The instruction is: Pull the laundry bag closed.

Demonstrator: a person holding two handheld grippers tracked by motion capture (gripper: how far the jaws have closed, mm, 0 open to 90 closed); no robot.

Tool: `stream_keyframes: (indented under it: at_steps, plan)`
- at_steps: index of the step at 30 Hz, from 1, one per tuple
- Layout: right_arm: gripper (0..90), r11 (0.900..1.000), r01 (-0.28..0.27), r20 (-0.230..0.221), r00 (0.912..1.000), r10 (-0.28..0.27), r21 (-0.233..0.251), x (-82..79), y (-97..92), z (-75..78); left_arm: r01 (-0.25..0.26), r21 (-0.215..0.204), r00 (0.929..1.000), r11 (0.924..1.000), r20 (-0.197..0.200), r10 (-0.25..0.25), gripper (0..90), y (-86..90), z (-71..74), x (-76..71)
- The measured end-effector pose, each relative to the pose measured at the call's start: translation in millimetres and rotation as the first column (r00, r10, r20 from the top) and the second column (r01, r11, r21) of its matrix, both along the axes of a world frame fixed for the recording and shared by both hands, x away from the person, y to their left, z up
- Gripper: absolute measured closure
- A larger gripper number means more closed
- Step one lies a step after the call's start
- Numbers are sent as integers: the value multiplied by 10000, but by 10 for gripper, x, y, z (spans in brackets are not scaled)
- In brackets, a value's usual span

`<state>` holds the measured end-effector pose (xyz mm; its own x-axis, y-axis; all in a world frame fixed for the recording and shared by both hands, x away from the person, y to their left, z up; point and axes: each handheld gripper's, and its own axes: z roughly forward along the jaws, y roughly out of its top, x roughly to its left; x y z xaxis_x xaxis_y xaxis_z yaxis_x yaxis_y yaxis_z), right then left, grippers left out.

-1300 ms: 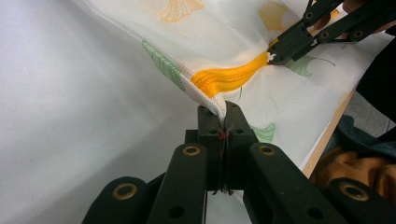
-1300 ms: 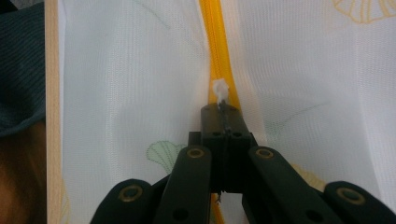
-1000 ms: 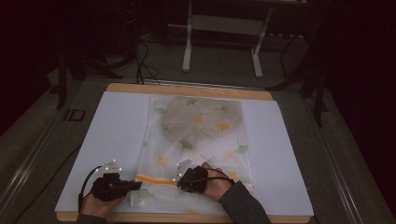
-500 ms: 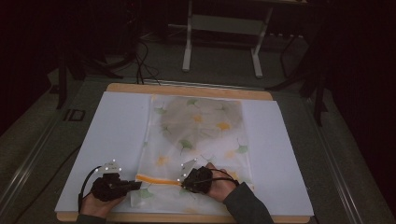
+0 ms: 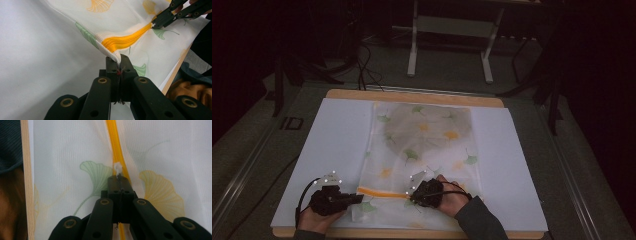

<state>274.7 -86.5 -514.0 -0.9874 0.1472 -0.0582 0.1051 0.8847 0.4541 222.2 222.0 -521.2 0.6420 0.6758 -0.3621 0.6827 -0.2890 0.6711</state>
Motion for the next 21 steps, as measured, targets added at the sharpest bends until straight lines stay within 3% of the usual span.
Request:
stream_keyframes:
  at_steps: [21]
  plan:
    - [900, 9998, 187, -2, 9998, -187, -85, -4, -133, 7, 8, -39, 10000, 10000, 5, -8, 886, 13, -1, 1]
